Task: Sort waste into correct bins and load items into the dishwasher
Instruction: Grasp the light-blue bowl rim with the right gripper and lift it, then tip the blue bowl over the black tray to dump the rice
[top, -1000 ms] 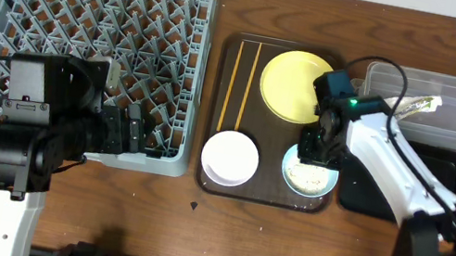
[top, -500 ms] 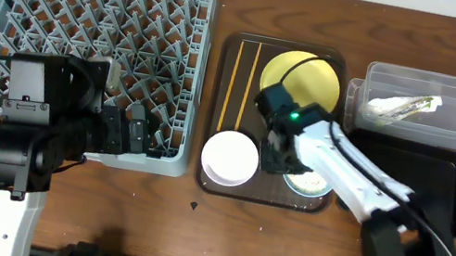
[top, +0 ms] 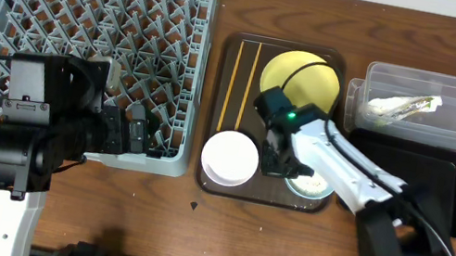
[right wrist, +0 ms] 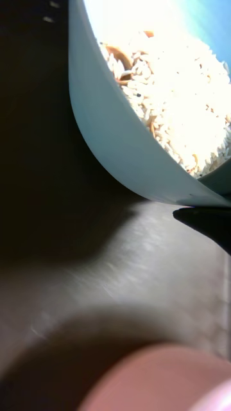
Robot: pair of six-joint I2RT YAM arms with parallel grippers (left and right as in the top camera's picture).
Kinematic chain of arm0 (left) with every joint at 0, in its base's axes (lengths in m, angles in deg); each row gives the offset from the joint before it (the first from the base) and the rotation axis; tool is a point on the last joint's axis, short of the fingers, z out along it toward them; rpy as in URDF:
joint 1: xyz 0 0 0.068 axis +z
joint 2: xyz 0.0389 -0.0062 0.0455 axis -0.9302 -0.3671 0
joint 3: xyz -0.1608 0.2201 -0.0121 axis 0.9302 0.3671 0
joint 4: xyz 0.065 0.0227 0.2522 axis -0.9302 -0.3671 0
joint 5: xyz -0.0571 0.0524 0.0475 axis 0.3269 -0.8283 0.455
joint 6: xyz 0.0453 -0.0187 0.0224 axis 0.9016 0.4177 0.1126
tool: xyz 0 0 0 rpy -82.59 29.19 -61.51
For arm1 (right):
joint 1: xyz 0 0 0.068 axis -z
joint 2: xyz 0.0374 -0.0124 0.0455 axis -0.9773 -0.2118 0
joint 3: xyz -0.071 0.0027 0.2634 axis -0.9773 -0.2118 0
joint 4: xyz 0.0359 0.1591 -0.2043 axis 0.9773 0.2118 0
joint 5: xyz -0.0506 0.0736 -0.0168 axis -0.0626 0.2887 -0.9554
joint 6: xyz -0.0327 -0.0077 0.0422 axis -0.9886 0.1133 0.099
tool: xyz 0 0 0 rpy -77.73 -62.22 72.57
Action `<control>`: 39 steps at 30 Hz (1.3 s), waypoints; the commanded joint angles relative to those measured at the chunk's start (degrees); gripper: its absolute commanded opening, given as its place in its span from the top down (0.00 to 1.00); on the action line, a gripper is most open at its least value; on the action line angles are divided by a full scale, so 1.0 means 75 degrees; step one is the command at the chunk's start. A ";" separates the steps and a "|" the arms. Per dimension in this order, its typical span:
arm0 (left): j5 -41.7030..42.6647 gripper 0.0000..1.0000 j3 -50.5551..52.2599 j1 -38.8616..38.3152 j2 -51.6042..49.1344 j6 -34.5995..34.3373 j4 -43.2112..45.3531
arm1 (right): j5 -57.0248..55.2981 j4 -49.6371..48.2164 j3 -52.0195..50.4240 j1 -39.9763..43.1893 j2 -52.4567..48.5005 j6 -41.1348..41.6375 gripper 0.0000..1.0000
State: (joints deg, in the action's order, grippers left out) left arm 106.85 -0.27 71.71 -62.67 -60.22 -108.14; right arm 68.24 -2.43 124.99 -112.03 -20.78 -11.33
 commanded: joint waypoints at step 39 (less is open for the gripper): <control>0.0099 0.01 -0.0125 -0.0029 -0.0023 0.0076 -0.0023 | 1.2208 -0.2509 -0.3710 0.9040 0.2116 -0.5645 0.99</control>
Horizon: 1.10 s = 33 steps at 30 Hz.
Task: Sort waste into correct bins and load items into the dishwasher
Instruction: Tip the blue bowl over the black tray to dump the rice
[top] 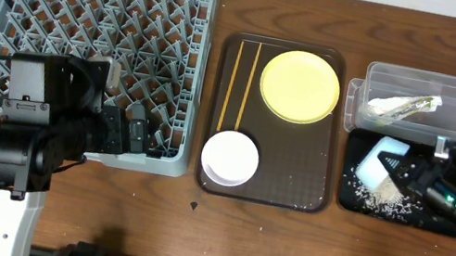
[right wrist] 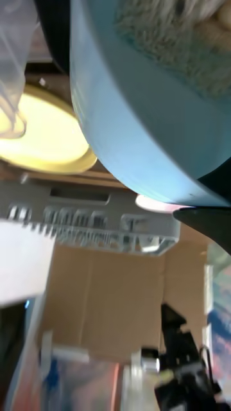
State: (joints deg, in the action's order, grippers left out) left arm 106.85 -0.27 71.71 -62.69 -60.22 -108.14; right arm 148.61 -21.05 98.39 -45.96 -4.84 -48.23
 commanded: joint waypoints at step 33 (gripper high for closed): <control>0.0099 0.00 -0.0125 -0.0029 -0.0020 0.0076 -0.0020 | 0.1335 -0.1518 -0.0117 0.0157 0.0058 0.0874 0.99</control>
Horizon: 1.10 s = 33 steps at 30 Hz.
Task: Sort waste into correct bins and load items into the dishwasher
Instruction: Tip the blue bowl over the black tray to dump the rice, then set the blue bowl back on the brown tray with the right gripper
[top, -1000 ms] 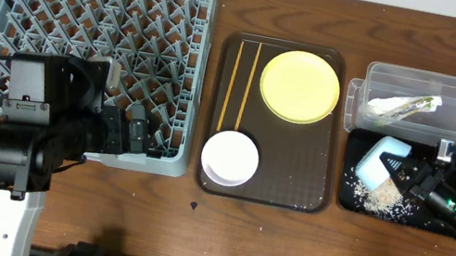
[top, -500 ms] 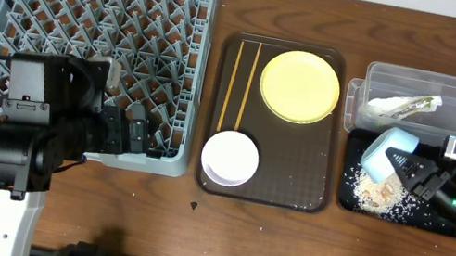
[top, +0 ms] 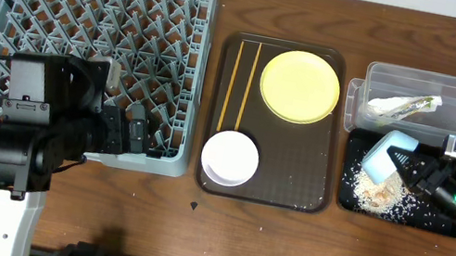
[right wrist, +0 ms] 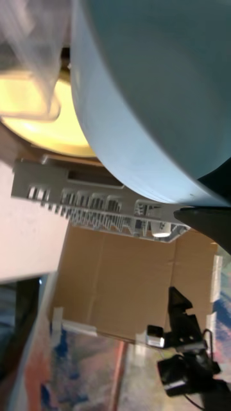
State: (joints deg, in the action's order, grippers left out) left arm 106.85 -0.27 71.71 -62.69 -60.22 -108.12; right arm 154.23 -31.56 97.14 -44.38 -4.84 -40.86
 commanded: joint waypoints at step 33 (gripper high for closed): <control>0.0099 0.01 -0.0125 -0.0029 -0.0020 0.0076 -0.0023 | -1.1444 0.0064 0.0323 -0.8376 0.1565 0.1696 0.99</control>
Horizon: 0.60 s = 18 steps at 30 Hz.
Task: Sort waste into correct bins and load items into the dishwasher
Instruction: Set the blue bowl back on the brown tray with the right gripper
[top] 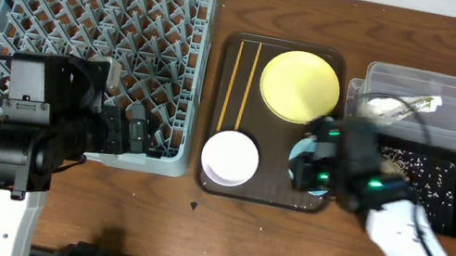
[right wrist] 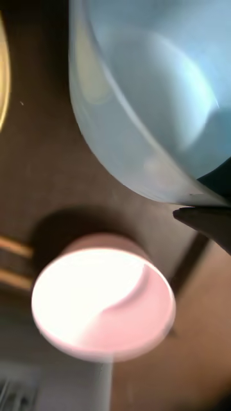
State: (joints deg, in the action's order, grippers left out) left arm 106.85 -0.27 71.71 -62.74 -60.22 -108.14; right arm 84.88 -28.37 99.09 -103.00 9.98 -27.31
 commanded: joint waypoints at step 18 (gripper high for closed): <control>0.0189 0.01 -0.0125 -0.0032 -0.0017 -0.0452 0.1172 | -0.0125 0.0632 0.1390 0.0114 0.0239 -0.0044 0.39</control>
State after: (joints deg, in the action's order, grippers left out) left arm 106.88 -0.27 71.71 -62.76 -61.31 -102.21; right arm 79.41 -26.16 104.55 -105.93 6.57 -27.60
